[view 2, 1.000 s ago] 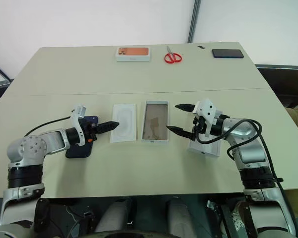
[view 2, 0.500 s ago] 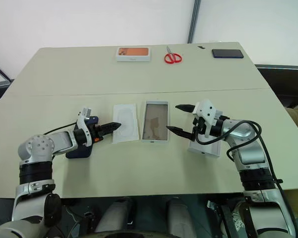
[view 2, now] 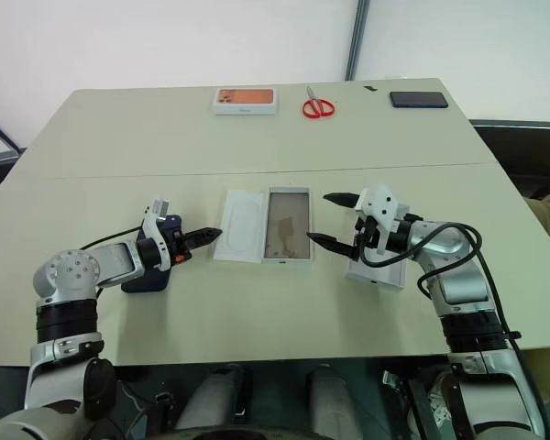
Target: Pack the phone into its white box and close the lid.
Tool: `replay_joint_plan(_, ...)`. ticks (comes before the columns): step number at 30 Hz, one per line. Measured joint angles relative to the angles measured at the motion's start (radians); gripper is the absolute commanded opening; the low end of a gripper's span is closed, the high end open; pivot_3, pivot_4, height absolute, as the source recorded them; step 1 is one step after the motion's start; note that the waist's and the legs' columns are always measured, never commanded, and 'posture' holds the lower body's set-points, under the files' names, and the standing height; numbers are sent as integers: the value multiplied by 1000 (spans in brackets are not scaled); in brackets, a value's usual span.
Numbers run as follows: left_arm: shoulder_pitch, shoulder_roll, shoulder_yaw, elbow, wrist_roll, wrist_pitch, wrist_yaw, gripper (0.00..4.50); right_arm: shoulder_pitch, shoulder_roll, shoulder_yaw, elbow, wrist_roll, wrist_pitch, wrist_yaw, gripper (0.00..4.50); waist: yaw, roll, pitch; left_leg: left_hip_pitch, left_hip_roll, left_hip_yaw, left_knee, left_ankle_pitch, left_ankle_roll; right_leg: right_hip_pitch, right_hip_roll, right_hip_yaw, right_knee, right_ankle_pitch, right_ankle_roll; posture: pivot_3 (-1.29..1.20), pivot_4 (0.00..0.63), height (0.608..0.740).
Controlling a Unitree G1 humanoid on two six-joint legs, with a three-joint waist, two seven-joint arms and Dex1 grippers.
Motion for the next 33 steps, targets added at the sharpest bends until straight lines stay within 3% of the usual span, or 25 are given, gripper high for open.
replay_joint_plan(14, -9, 22, 79, 19, -31, 28, 37, 27, 29, 11, 35, -20, -1, 20, -5, 4500, -4, -2, 1, 0, 1, 0, -2, 0, 0, -1, 1, 0, -1, 0, 0, 0, 150, 740)
replay_joint_plan(18, -59, 57, 121, 44, -42, 43, 44, 27, 37, 26, 123, -30, -31, 41, 22, 4500, -2, -4, 3, -2, 1, 0, -1, 0, 0, -3, 1, 0, -1, 0, 0, 0, 150, 740)
replay_joint_plan(24, -77, 33, 134, 27, -65, 49, 64, 27, -3, 43, 220, 5, -83, 110, 39, 4500, 0, -5, 3, -6, 1, -1, -1, 0, -1, -6, -1, 0, -1, 0, 0, 0, 150, 740)
replay_joint_plan(27, -73, 17, 145, -1, -84, 64, 82, 0, -37, 46, 225, 43, -110, 109, 44, 3653, 0, -5, 3, -7, 0, -1, -1, 1, -1, -7, 0, -1, -1, 0, 0, 0, 150, 740)
replay_joint_plan(33, -69, -14, 153, -50, -118, 84, 125, 0, -45, 64, 249, 64, -131, 86, 68, 613, 0, -5, 3, -8, 0, -1, -2, 0, -1, -7, 0, -1, -2, 0, 0, 0, 150, 740)
